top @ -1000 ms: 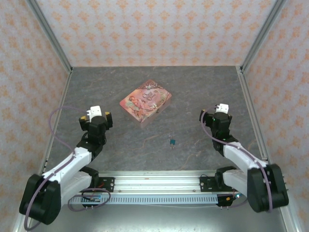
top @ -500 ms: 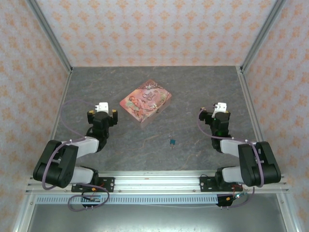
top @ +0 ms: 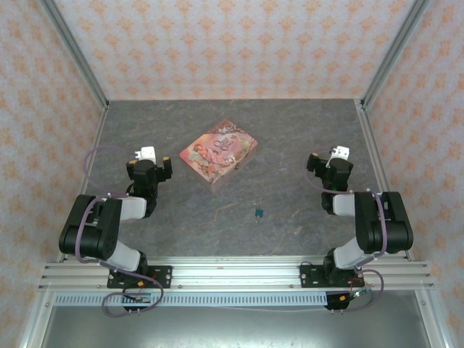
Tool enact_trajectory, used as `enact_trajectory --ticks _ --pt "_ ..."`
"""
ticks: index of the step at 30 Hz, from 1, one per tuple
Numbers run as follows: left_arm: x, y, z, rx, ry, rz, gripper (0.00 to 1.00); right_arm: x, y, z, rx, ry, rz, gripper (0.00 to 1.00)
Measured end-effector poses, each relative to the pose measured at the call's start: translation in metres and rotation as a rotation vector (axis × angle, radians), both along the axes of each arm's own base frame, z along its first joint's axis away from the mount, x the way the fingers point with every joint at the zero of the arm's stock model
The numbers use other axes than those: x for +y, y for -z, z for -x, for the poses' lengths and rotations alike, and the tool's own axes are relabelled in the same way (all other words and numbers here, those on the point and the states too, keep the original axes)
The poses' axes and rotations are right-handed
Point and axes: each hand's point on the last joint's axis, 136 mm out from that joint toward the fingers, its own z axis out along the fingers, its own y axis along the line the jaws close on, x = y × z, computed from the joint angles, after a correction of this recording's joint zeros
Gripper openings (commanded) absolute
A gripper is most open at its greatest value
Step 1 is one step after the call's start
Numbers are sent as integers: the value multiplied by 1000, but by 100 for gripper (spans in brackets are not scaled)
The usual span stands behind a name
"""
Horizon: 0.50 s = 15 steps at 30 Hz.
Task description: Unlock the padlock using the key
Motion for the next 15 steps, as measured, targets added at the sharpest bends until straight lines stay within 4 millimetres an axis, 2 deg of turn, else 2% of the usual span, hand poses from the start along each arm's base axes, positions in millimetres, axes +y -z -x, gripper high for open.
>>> enact_trajectory --ticks 15 --pt "0 2 1 7 2 3 100 5 10 4 40 -13 -14 99"
